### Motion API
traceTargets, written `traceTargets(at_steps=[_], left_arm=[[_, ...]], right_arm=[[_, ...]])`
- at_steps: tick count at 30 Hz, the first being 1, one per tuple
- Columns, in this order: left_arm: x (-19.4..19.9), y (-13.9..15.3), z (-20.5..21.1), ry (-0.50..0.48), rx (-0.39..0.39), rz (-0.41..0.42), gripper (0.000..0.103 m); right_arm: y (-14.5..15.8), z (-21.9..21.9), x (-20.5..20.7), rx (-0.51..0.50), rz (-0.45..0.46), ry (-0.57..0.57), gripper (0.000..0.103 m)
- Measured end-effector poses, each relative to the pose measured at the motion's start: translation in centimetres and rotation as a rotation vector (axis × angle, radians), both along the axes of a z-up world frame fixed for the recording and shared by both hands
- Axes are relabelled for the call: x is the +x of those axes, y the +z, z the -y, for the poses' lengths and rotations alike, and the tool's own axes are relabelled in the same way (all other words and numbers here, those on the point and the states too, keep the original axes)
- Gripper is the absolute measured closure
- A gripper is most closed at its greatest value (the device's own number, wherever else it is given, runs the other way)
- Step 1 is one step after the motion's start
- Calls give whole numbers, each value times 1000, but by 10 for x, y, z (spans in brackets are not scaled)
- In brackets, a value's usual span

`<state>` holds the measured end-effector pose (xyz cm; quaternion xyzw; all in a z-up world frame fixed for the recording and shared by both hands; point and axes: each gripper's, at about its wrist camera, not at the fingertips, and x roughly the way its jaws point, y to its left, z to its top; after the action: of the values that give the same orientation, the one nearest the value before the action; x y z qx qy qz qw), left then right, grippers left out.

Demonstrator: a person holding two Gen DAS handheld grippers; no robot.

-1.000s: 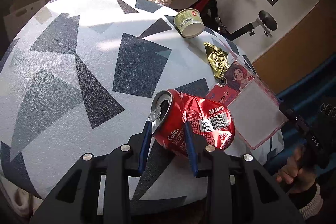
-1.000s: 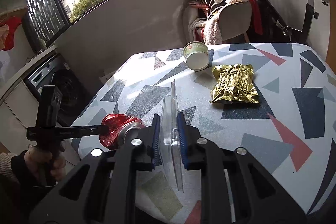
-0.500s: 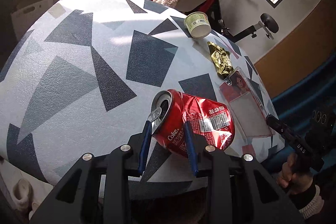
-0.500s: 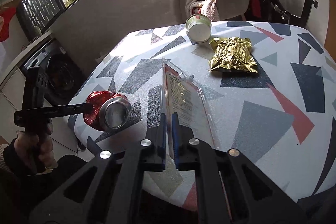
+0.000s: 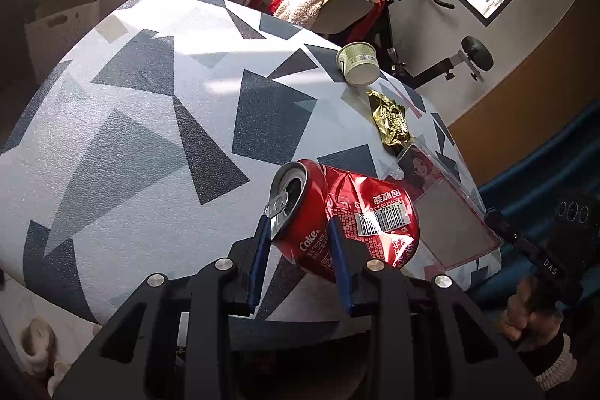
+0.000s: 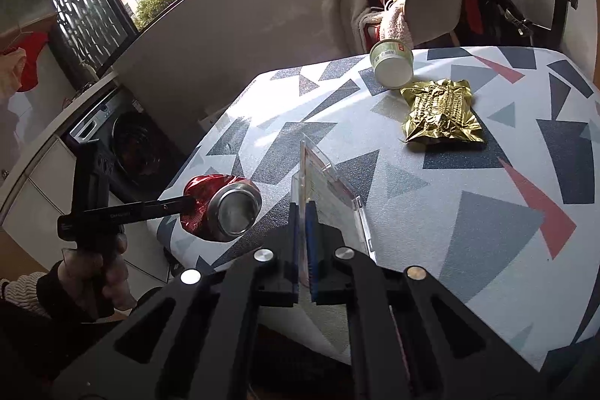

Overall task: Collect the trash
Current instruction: 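Carry the clear package toward the bin with right tool while left tool holds the can, then lower the clear package into the bin and open the right tool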

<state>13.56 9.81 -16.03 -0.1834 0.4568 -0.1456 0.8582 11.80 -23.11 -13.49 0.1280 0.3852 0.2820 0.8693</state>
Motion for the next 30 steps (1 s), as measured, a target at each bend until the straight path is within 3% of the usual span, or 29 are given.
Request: traceTargets(at_steps=[8, 18, 30], left_arm=[[-34, 17, -8, 8, 0, 33, 72], [-62, 27, -24, 39, -12, 56, 72], [-70, 29, -30, 56, -31, 61, 72]], right_arm=[[-6, -13, -39, 8, -50, 44, 95], [-41, -50, -83, -5, -194, 159, 95], [-77, -80, -96, -47, -343, 232, 94]])
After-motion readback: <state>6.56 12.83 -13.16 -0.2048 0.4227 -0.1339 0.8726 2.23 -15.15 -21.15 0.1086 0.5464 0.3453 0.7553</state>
